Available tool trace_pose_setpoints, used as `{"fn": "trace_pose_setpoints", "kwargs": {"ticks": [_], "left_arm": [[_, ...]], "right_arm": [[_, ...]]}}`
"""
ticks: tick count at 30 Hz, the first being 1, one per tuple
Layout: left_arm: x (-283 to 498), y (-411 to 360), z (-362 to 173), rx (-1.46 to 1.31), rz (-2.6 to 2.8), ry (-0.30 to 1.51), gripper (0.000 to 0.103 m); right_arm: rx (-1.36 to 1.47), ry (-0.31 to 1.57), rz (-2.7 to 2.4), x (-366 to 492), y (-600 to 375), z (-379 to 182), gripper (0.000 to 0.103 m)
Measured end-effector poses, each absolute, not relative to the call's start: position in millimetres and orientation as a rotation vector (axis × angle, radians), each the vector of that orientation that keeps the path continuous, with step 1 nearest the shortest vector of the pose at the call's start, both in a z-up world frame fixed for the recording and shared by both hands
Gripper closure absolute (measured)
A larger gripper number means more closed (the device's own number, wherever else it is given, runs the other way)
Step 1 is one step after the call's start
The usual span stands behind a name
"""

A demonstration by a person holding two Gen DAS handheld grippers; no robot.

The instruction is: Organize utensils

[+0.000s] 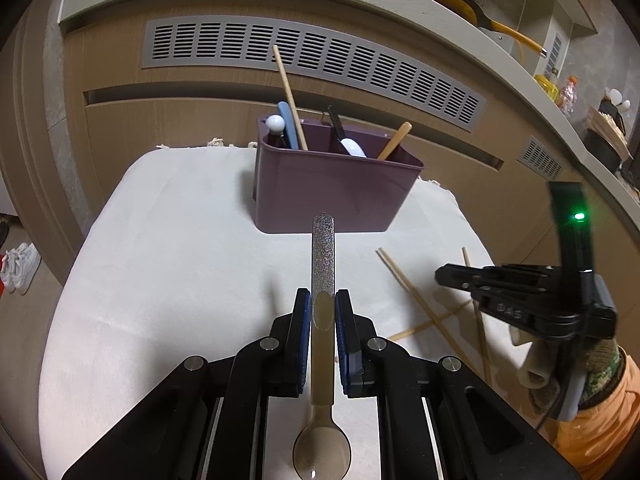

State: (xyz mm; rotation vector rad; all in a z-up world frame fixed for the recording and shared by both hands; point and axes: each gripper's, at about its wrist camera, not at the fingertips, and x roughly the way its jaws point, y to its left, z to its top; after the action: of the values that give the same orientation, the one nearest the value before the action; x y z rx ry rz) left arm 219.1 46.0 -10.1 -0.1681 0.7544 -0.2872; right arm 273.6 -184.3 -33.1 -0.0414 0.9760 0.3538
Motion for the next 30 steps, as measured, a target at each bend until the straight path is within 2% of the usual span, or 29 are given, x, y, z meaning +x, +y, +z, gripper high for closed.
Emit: {"fn": "trace_pose_setpoints", "kwargs": {"ticks": [5,9,12,19,21,23,30], "left_arm": [[211,43,-6,-0.169,-0.294,0.770,0.090],[207,42,-5,-0.175,-0.288,0.779,0.090],[203,40,-3,-0.169,-0.286,0.774,0.090],[200,45,-3,-0.172,-0.296,0.761,0.090],[202,47,-5,-0.178,-0.296,0.768,0.090],[205,49,-9,-0.181,-0.294,0.781,0.091],[223,36,-30,-0.139,-0.293,0.901,0.087]], "right_arm": [[-0.040,0.956,0.365,259,-188,-23,0.096],[-0.085,1.019,0.371,270,-180,-37,0.096],[-0.095,1.064,0.370,282,-172,-52,0.088],[-0.141,1.127,0.328,316,-153,-80,0.082],[-0.187,1.116,0.326,316,-147,-80,0.082],[-0.229,1.109,0.339,311,-139,-79,0.097],[-0.132,1.051,0.418,280,-145,-56,0.097]]}}
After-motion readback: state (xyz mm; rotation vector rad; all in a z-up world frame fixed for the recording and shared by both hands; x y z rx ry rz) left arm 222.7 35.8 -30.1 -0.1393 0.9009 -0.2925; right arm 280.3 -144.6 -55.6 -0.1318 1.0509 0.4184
